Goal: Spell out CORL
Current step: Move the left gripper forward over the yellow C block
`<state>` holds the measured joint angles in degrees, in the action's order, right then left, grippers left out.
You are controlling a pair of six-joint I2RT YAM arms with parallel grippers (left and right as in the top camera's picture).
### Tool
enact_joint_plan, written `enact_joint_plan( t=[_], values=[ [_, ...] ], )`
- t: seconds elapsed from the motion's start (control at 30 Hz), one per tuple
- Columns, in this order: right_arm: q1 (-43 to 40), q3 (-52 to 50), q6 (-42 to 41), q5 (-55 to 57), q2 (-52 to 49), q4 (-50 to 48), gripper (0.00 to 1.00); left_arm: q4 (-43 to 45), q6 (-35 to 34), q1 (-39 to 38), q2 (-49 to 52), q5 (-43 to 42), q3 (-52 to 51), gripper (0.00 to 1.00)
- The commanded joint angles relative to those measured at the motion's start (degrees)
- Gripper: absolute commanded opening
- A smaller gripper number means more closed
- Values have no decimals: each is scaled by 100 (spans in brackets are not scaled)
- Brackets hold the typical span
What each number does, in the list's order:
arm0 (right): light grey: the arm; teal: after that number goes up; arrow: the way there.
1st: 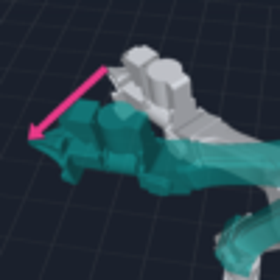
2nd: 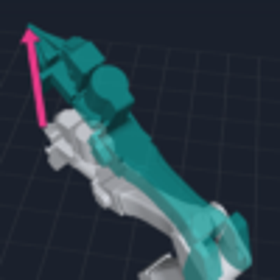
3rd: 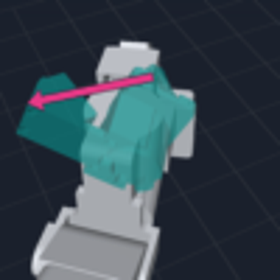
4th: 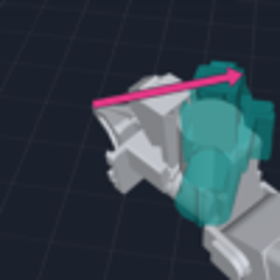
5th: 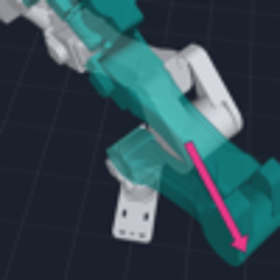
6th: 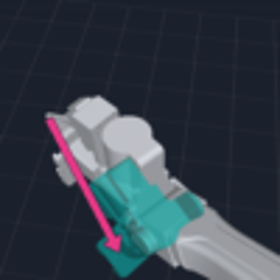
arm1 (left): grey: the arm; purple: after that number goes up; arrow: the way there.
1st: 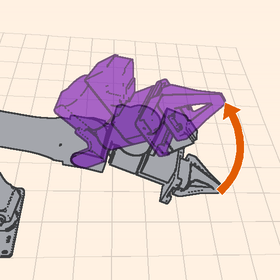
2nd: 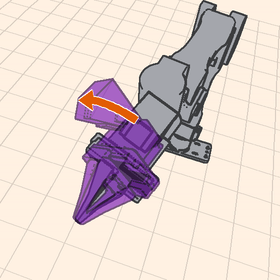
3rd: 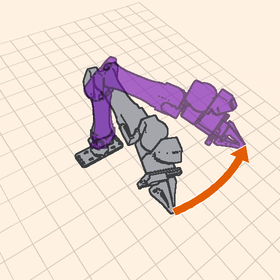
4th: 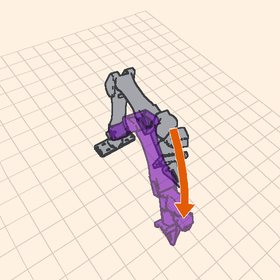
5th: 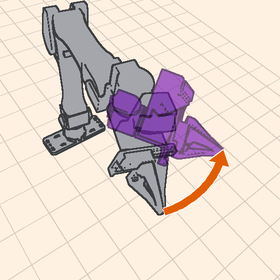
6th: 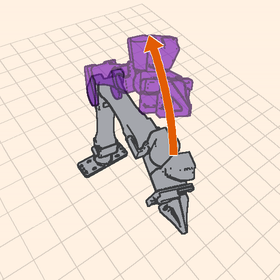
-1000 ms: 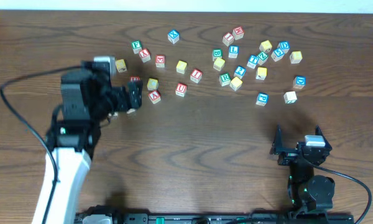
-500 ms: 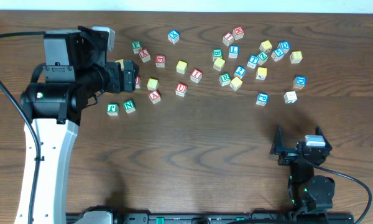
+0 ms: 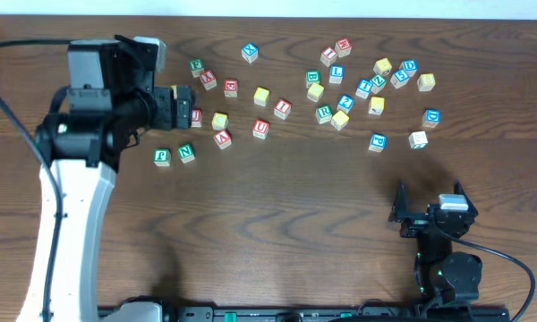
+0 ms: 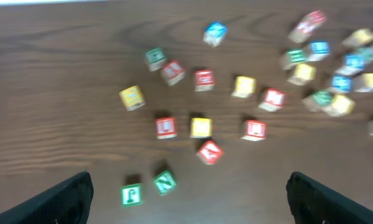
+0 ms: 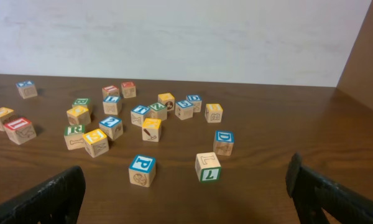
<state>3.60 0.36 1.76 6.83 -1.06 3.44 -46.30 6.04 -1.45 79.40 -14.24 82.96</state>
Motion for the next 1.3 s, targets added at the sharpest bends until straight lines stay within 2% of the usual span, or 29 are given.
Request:
enact_joint_plan(
  t=[0.0, 0.3, 0.6, 0.87, 1.27],
  values=[
    [-17, -4, 48, -37, 20, 24, 99, 28, -79, -201, 791, 579, 254, 97],
    [-17, -4, 48, -35, 20, 24, 99, -273, -79, -905, 2776, 597, 1740, 98],
    [-17, -4, 48, -37, 17, 24, 99, -341, -142, -957, 3641, 616, 1851, 98],
    [-17, -4, 48, -37, 17, 24, 99, -457, -385, -966, 4011, 621, 1851, 98],
    [-17, -4, 48, -37, 17, 24, 99, -490, -763, -962, 4052, 643, 1746, 98]
  ],
)
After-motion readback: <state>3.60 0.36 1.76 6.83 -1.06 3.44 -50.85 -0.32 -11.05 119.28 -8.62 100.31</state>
